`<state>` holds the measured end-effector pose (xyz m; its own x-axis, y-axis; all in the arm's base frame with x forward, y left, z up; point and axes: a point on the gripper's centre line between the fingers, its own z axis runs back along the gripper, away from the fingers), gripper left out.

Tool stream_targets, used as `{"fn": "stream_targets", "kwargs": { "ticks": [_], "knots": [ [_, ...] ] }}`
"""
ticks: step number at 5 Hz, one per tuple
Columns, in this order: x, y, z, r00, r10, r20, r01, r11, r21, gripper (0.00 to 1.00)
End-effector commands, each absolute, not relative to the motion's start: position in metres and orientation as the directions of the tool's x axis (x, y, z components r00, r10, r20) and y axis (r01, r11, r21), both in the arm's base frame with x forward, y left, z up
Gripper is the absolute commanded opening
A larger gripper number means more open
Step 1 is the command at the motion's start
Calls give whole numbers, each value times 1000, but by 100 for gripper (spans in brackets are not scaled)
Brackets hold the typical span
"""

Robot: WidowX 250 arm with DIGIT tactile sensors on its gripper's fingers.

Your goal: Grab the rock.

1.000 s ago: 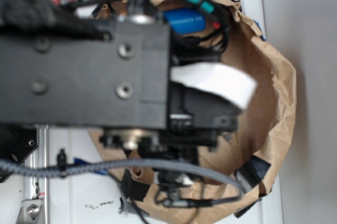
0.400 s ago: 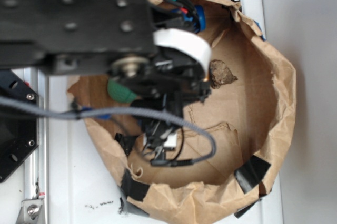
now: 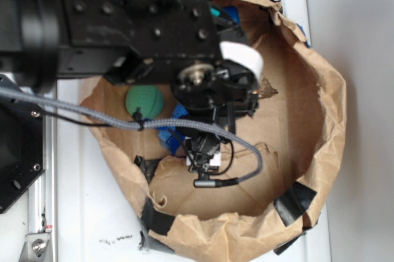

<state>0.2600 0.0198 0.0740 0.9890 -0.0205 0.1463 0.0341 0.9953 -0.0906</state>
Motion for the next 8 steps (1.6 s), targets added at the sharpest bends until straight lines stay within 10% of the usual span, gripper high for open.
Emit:
{"fn": "stream_targets", "kwargs": {
  "ticks": [1, 6, 8],
  "knots": [
    [269, 28, 73, 980, 33, 196, -14, 995, -98, 100],
    [266, 27, 79, 981, 14, 195, 1, 997, -76, 100],
    [312, 45, 95, 973, 87, 213, -67, 993, -96, 100]
  ]
}}
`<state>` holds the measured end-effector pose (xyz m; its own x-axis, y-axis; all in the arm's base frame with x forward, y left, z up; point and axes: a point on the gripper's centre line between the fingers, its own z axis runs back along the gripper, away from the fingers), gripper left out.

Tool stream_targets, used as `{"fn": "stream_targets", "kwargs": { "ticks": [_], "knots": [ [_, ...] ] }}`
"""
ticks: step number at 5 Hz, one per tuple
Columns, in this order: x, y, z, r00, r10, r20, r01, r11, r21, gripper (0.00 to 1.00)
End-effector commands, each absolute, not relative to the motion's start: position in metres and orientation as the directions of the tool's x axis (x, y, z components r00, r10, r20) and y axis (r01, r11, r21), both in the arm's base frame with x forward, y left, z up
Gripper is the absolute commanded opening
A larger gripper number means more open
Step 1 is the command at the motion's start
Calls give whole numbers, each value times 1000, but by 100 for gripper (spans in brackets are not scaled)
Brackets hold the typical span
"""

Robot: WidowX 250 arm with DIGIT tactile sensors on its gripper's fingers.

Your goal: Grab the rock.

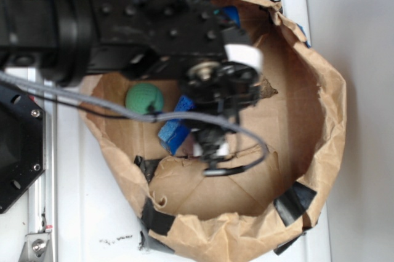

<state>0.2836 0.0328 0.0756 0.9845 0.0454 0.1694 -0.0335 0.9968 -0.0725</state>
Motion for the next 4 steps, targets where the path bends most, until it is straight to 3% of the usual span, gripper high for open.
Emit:
{"fn": "stream_targets", "kwargs": {
  "ticks": [1, 3, 4],
  "knots": [
    [328, 42, 101, 972, 92, 217, -70, 992, -107, 100],
    [340, 45, 90, 976, 84, 203, -69, 995, -78, 100],
    [352, 46, 87, 967, 67, 245, -61, 998, -33, 100]
  ]
}}
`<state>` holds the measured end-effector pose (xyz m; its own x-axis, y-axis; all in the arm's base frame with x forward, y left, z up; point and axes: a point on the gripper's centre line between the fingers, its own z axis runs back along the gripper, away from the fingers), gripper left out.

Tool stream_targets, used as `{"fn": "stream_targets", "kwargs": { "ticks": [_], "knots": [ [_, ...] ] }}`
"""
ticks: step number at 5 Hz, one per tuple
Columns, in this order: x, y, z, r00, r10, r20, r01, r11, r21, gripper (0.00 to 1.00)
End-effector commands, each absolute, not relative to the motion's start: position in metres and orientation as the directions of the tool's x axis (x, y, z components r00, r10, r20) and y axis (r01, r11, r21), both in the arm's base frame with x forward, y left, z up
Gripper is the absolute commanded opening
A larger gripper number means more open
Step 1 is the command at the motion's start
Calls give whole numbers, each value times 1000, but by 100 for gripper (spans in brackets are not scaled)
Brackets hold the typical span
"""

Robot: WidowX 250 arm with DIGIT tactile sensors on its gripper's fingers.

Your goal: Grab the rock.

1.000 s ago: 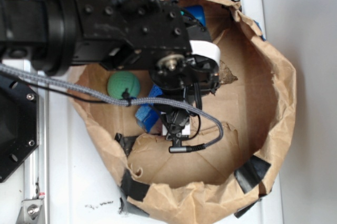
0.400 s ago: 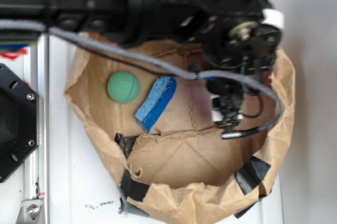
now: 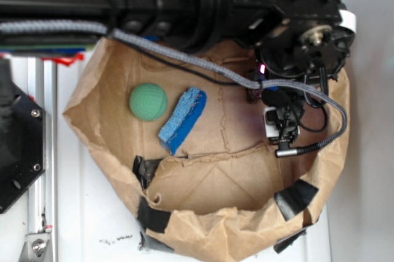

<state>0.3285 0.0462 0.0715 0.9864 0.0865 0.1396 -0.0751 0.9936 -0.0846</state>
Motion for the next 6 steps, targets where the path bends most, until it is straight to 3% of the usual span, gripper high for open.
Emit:
{"fn": "stream_targets", "kwargs": {
  "ticks": [1, 3, 6],
  "knots": [
    [355, 51, 77, 960, -53, 277, 45, 998, 37, 100],
    [351, 48, 67, 950, -146, 275, 128, 988, 84, 100],
    [317, 37, 51, 951, -231, 207, 221, 973, 66, 100]
  ]
}}
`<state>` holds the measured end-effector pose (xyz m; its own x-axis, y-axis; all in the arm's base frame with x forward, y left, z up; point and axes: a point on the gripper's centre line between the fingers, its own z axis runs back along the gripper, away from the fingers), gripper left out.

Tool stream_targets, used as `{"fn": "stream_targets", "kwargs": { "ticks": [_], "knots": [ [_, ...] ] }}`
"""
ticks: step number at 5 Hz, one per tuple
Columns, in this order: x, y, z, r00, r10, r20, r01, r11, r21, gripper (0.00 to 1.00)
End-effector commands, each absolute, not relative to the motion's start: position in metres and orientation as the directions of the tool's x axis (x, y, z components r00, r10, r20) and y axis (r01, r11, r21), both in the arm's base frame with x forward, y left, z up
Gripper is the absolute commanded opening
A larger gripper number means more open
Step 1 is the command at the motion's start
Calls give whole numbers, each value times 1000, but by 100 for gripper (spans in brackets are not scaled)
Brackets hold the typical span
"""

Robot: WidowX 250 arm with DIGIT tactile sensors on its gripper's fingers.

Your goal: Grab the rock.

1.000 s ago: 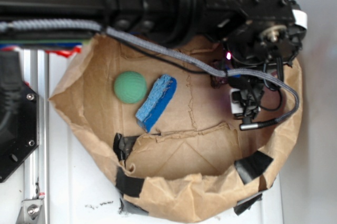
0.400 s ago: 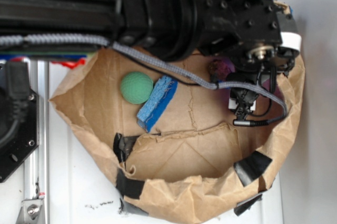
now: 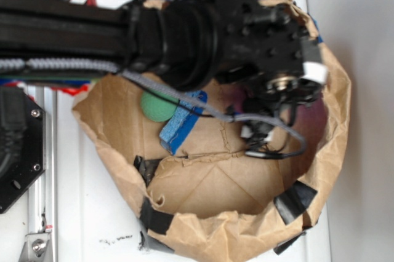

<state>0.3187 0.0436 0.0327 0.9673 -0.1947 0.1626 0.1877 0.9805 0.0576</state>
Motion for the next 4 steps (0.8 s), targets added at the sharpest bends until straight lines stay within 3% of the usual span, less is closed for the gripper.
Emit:
{"fn": "stream_targets", "kwargs": {
  "ticks": [1, 3, 4],
  "knots": [
    [317, 39, 44, 957, -219, 189, 206, 975, 86, 100],
    [326, 41, 38, 967, -181, 178, 167, 982, 94, 100],
    [324, 40, 40, 973, -143, 184, 128, 988, 90, 0]
  ]
}}
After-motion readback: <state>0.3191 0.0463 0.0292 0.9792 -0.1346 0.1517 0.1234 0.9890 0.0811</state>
